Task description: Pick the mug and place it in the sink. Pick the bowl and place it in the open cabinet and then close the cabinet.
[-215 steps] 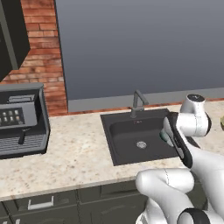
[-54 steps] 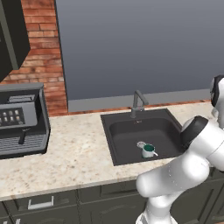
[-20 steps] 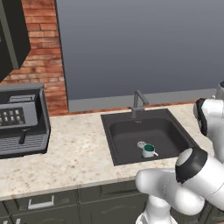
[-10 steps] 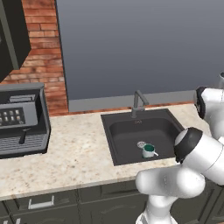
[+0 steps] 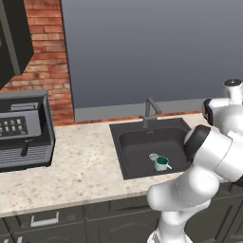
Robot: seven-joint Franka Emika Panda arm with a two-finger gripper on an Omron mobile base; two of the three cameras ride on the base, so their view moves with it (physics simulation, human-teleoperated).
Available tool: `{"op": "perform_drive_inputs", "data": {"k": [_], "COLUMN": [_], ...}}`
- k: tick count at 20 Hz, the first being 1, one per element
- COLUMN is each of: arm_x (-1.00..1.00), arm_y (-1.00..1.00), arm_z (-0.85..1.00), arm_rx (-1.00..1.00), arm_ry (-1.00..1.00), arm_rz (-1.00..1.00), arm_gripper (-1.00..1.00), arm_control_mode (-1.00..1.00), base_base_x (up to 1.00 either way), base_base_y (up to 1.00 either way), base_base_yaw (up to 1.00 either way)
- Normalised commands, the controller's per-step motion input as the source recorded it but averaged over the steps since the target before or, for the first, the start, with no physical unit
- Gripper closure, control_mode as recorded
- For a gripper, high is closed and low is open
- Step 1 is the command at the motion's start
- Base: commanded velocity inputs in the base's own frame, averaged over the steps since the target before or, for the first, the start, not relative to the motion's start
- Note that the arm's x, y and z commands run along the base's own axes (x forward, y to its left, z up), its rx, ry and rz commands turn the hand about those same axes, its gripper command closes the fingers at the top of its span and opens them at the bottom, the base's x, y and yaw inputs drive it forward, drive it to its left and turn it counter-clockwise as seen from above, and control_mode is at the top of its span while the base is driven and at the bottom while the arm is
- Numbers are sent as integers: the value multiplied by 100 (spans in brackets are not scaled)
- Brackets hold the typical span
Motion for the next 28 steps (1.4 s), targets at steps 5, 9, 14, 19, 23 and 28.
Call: {"op": "perform_drive_inputs", "data": {"k": [5,9,14,19,23,28], "arm_x": [5,0,0,0,0,0], "arm_y": [-44,-46,-36,-32,-25,-28], "arm_z": [-14,-10,-13,-15,-17,-21], "arm_rx": [0,3,2,0,0,0], "arm_ry": [-11,-12,-4,-2,-3,-6], "arm_rz": [-4,0,0,-2,-3,-3], "arm_gripper": [-100,-100,-100,-100,-100,-100], "arm_control_mode": [-100,-100,-100,-100,-100,-100], "base_base_x": [0,0,0,0,0,0], "base_base_y": [0,0,0,0,0,0], "base_base_yaw": [0,0,0,0,0,0]}}
